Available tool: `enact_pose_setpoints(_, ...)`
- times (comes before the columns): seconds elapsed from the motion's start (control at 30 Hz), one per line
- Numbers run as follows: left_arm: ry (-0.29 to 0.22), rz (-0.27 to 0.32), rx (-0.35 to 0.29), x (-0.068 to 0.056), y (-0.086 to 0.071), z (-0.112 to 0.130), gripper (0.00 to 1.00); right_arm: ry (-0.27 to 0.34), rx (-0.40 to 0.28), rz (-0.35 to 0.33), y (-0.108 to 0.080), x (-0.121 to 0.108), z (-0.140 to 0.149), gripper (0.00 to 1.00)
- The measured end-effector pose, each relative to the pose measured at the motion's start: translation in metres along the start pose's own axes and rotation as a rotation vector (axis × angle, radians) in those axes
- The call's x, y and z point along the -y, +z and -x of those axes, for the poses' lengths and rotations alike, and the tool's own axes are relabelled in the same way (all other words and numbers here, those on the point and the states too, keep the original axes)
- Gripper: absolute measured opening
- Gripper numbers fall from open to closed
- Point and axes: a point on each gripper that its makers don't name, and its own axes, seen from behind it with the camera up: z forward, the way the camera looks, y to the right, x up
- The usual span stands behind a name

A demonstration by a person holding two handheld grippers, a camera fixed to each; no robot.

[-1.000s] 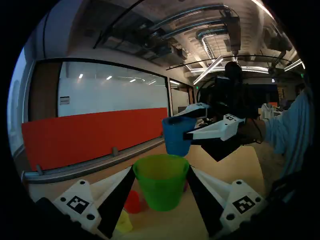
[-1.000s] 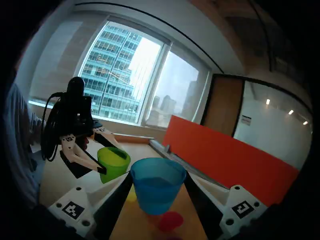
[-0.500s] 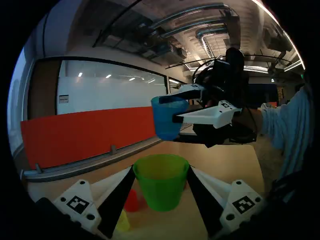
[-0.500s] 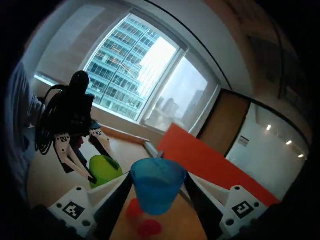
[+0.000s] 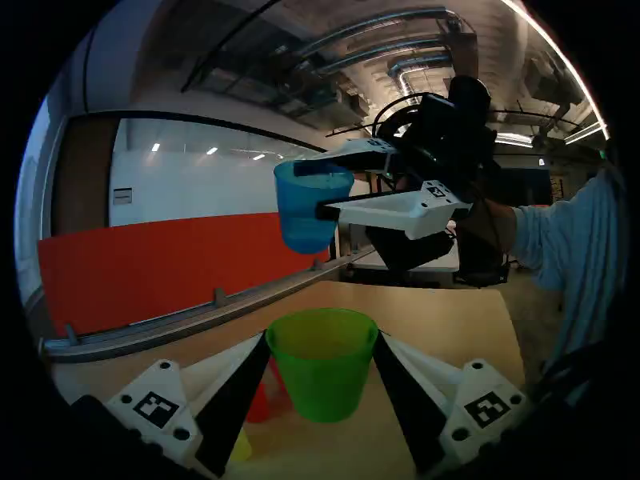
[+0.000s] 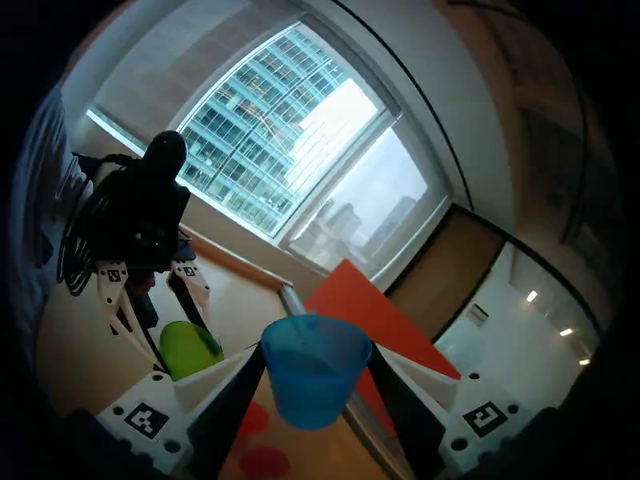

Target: Pour water

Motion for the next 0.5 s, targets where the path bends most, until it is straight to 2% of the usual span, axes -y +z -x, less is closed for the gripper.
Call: enact_pose_setpoints(0.5, 0.002, 0.018, 0.001, -0.007, -0.001, 0.001, 0.89, -0.212, 0.007, 0.013, 0.015, -0.012, -0.016, 0.92)
